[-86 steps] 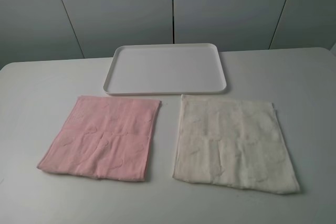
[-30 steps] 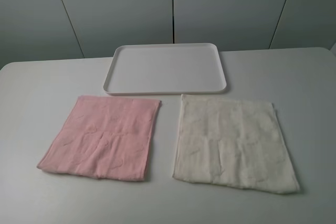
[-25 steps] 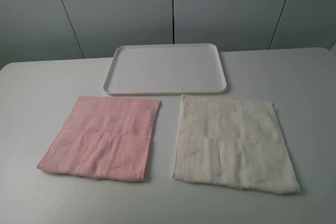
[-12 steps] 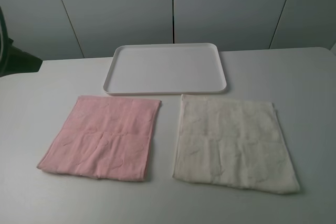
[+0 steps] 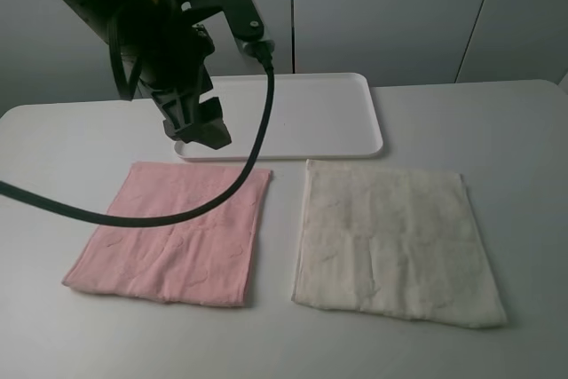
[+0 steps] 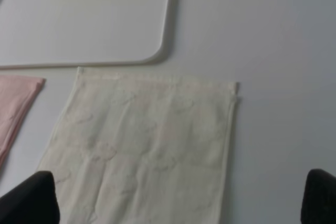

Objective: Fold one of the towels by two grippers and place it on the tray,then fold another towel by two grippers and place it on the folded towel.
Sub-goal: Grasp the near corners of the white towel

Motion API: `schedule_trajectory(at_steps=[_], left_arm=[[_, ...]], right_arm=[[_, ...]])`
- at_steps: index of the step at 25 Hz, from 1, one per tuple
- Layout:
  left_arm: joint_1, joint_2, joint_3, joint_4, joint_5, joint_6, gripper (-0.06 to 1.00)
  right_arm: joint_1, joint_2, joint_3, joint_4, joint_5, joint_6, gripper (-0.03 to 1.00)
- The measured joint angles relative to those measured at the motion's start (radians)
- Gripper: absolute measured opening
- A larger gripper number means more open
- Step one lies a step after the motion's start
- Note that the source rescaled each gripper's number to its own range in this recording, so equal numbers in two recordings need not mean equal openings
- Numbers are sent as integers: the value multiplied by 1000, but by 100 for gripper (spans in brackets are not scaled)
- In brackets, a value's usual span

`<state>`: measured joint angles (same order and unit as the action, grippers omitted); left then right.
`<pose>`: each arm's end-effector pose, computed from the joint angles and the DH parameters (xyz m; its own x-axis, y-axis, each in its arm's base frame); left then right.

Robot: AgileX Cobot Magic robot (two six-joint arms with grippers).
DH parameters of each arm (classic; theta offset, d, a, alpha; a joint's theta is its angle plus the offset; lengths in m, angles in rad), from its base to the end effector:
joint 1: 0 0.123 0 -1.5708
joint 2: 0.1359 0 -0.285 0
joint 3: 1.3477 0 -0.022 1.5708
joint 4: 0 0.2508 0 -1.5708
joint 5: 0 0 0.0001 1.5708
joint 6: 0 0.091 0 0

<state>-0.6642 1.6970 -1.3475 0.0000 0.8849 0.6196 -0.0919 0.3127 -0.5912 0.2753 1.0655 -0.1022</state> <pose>0.2827 -0.2214 0.2715 -0.2264 0.9147 -0.3346 0.9187 0.3147 0.2387 0.0398 0.0181 0.3010 -0.6316 0.0911 -0.7699 -0.0733 0.9816 0.1762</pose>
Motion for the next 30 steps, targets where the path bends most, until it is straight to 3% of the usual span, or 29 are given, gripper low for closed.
schedule_trajectory(at_steps=[7, 17, 21, 30], left_arm=[[-192, 310, -227, 48, 169, 53, 100], [-357, 433, -241, 38, 192, 60, 100], [-377, 437, -241, 0, 185, 63, 100], [-378, 450, -231, 0, 196, 63, 100]], right_arm=[[0, 0, 0, 0, 16, 0, 100], [0, 9, 0, -25, 34, 0, 100], [0, 50, 0, -25, 63, 0, 100], [0, 76, 0, -26, 82, -41, 100]])
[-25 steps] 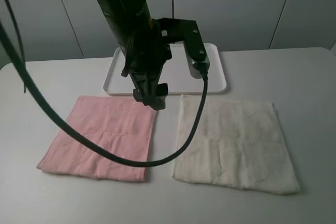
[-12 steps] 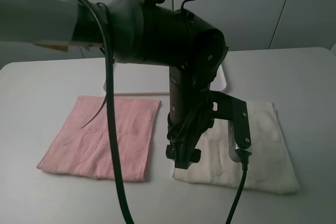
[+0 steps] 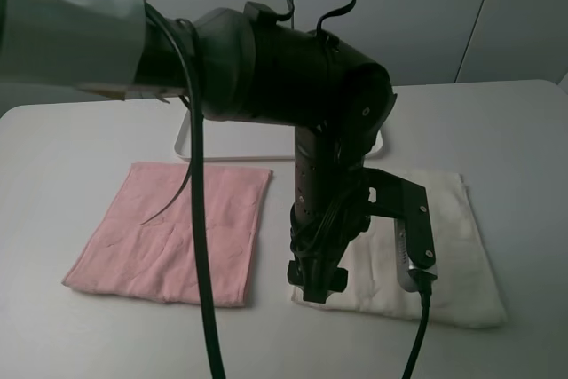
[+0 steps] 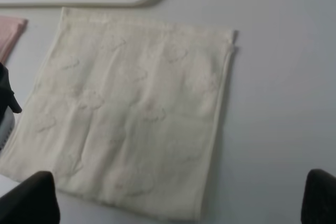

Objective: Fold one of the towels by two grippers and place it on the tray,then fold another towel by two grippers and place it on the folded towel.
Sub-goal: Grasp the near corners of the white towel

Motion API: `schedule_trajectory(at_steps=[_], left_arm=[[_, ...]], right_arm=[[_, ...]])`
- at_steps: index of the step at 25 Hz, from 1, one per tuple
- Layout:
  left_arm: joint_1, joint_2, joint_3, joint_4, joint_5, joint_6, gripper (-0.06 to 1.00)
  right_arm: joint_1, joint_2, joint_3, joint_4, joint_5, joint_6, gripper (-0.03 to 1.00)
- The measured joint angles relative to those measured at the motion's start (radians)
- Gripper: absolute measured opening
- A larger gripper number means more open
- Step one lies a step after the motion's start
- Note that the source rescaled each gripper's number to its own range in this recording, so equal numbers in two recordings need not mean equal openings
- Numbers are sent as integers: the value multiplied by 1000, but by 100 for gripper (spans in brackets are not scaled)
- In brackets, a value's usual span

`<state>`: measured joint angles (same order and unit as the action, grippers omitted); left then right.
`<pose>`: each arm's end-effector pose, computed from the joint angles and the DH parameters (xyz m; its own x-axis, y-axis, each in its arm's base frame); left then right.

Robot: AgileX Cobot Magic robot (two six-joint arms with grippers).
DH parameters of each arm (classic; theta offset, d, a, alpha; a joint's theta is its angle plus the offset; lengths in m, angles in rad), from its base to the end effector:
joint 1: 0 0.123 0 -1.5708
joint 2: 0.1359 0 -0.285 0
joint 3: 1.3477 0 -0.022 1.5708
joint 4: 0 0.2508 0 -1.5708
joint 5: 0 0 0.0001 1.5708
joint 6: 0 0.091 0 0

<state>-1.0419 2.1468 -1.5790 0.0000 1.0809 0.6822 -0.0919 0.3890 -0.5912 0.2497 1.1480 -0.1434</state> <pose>0.2117 -0.3622 0.1513 0.1527 0.9882 -0.0072 0.9883 -0.1527 0.0059 0.0478 0.0162 0.2920 -0.7430 0.0302 -0.6686 -0.0884 0.9858 0.1428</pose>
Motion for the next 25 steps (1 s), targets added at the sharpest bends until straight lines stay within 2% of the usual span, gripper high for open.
schedule_trajectory(at_steps=[8, 13, 20, 25], left_arm=[[0, 4, 134, -7, -80, 0, 100], [0, 7, 150, -44, -111, 0, 100], [0, 13, 150, -45, -143, 0, 100], [0, 44, 150, -45, -149, 0, 100]], right_arm=[[0, 4, 0, -2, 8, -6, 100], [0, 6, 0, -2, 10, -26, 100], [20, 6, 0, -2, 27, -99, 100], [20, 8, 0, -2, 36, -109, 100]])
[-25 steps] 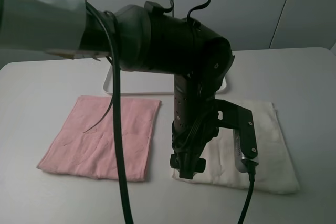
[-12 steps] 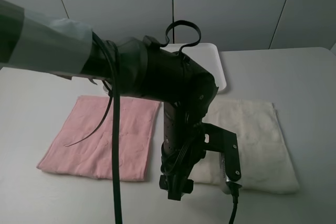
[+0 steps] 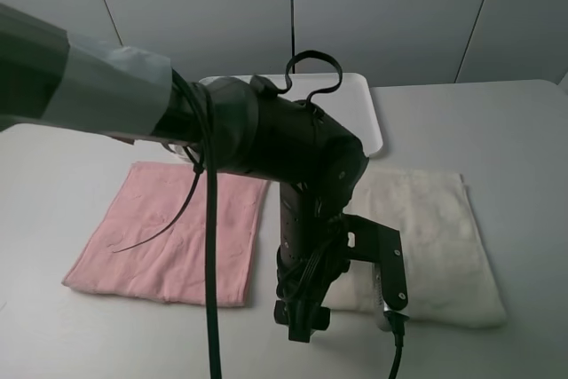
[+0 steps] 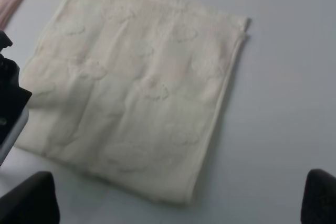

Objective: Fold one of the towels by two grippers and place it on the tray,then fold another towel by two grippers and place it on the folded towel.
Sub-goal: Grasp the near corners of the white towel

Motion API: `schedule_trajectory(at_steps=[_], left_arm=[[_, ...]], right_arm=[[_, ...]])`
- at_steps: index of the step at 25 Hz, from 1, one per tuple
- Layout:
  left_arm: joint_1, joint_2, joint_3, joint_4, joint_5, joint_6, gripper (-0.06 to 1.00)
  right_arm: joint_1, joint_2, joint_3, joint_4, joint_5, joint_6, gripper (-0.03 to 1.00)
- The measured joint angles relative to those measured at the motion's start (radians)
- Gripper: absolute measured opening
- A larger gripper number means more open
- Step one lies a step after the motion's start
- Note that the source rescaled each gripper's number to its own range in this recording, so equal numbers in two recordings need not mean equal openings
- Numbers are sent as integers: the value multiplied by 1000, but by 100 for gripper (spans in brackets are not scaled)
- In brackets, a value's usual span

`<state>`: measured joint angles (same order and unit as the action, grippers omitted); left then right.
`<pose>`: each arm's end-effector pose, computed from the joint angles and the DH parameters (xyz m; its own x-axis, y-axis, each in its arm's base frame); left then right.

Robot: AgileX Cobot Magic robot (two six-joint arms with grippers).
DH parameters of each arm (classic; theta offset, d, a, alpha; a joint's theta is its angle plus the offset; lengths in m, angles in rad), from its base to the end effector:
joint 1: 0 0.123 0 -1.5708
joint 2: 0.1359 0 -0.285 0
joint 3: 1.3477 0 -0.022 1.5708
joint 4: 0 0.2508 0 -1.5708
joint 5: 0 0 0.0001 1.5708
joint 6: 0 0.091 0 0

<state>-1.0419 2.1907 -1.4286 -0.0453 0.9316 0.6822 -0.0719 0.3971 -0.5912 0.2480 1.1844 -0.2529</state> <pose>0.1998 -0.3485 0.1000 0.1254 0.9921 0.0058 0.9909 -0.1250 -0.0503 0.0463 0.0174 0.2895 -0.7554 -0.0990 -0.6478 -0.1935 0.9781 0.0762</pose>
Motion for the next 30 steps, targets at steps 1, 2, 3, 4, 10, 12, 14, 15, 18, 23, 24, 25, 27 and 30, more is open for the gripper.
schedule_trajectory(at_steps=[1, 2, 3, 4, 10, 12, 14, 15, 18, 23, 24, 25, 27, 30], left_arm=[[0, 4, 0, 0, 0, 0, 100], [0, 7, 0, 0, 0, 0, 100], [0, 9, 0, 0, 0, 0, 100], [0, 9, 0, 0, 0, 0, 100], [0, 9, 0, -2, 0, 0, 100], [0, 9, 0, -2, 0, 0, 100], [0, 9, 0, -2, 0, 0, 100], [0, 9, 0, -2, 0, 0, 100], [0, 11, 0, 6, 0, 0, 100], [-2, 11, 0, 22, 0, 0, 100], [-2, 11, 0, 22, 0, 0, 100], [-2, 11, 0, 24, 0, 0, 100], [-2, 11, 0, 24, 0, 0, 100], [-2, 11, 0, 24, 0, 0, 100]], right_arm=[[0, 0, 0, 0, 0, 0, 100], [0, 0, 0, 0, 0, 0, 100], [0, 0, 0, 0, 0, 0, 100], [0, 0, 0, 0, 0, -6, 100], [0, 2, 0, 0, 36, -99, 100], [0, 4, 0, -2, 38, -149, 100], [0, 20, 0, -2, 40, -195, 100], [0, 37, 0, -2, 43, -208, 100], [2, 120, 0, -2, 44, -252, 100], [69, 278, 0, -41, -8, -418, 100], [84, 311, 0, -64, -12, -466, 100], [97, 345, 0, -88, -20, -511, 100], [129, 409, 0, -126, -32, -594, 100], [183, 510, 0, -141, -64, -708, 100]])
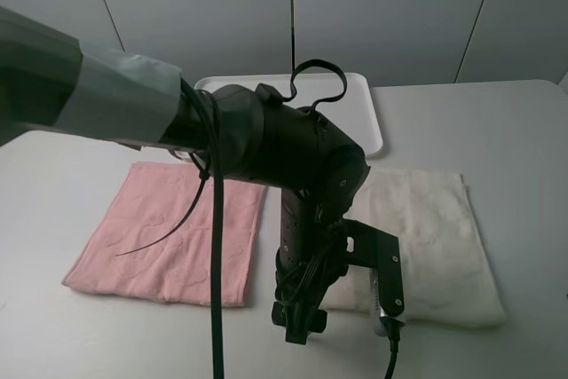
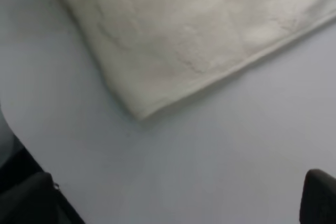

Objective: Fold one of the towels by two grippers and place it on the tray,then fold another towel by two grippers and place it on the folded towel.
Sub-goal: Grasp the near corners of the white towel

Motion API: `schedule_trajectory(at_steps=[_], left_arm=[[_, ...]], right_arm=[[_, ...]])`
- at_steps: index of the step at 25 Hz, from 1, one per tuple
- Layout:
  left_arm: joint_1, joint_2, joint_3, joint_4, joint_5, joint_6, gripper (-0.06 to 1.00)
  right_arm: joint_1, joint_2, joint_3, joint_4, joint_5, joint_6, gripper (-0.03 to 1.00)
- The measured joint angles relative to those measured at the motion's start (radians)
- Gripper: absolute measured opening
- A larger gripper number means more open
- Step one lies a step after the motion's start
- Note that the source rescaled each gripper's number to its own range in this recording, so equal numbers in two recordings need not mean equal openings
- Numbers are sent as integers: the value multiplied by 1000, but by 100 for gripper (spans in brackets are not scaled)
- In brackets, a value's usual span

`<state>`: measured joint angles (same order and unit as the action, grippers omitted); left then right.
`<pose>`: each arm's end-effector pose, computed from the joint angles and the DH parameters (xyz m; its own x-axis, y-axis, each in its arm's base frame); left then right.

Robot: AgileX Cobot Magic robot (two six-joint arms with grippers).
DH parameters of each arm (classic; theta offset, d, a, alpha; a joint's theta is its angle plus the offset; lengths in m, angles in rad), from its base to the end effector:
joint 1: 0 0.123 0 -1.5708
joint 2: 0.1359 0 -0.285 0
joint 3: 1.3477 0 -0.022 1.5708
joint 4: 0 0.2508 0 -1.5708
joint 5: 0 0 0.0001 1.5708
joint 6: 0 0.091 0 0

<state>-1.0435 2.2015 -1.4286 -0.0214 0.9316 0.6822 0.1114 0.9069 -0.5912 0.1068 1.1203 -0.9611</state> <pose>0.2006 -0.3477 0.0956 0.1418 0.9896 0.0257 0.9892 -0.1406 -0.0422 0.1240 0.0227 0.2455 -0.4868 -0.8479 -0.2098 -0.8481 0.5163 -0.1191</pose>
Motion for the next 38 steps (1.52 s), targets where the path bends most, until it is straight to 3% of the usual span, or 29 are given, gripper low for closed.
schedule_trajectory(at_steps=[8, 15, 21, 38], left_arm=[[0, 0, 0, 0, 0, 0, 100], [0, 0, 0, 0, 0, 0, 100], [0, 0, 0, 0, 0, 0, 100], [0, 0, 0, 7, 0, 0, 100]], right_arm=[[110, 241, 5, 11, -65, -189, 100], [117, 305, 138, 34, -207, -320, 100], [117, 305, 234, 36, -356, -352, 100], [117, 489, 238, 36, -478, -381, 100]])
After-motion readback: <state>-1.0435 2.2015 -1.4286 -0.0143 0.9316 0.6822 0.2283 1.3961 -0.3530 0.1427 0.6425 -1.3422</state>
